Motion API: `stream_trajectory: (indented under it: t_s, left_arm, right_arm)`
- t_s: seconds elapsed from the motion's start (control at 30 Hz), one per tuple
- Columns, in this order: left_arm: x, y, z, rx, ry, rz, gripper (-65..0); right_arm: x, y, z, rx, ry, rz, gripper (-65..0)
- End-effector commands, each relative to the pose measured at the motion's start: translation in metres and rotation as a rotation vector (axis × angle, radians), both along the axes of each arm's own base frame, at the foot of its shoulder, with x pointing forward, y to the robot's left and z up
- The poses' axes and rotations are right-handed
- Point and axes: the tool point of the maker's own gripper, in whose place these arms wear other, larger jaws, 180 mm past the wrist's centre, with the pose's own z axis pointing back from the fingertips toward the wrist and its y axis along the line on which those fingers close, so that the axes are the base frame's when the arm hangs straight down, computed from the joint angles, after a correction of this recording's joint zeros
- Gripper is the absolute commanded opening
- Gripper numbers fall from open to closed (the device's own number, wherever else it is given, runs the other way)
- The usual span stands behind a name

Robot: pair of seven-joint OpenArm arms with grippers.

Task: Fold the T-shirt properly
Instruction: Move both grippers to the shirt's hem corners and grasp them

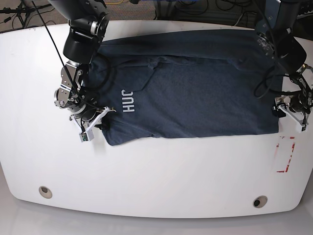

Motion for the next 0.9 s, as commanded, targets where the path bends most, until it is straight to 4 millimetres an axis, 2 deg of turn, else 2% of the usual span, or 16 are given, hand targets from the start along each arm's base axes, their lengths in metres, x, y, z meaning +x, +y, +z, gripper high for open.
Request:
stream_trajectory:
  t_s: [0.0,0.13,0.3,0.53,0.63,0.73,0.87]
  left_arm:
    - [0.024,0.0,0.018,-0.007,-0.095,0.006,-19.7]
    - [0.025,-0.013,0.001,-0.078,-0.065,0.001,-19.7]
    - [0.03,-0.026,-0.009,-0.137,-0.042,-0.009,-19.9]
    - [0.029,-0.031,-0.013,-0.145,-0.034,-0.018,-20.8]
    - [0.028,-0.031,-0.013,-0.145,-0.032,-0.018,-27.5]
    - [0.028,-0.031,-0.013,-0.145,-0.032,-0.018,-43.1]
    - [0.028,-0.032,-0.014,-0.145,-0.029,-0.02,-59.7]
  right_arm:
    - [-0.008,-0.004,-0.008,-0.051,0.059,0.028,-65.0]
    - [-0.008,-0.004,-0.008,-0.052,0.058,0.028,-65.0]
    - [-0.007,-0.003,-0.008,-0.05,0.057,0.028,-65.0]
    - [-0.007,-0.003,-0.007,-0.05,0.055,0.028,-65.0]
    - [-0.007,-0.003,-0.007,-0.05,0.055,0.028,-65.0]
    - [-0.007,-0.004,-0.007,-0.05,0.055,0.027,-65.0]
    - [-0.007,-0.004,-0.007,-0.05,0.055,0.027,-65.0]
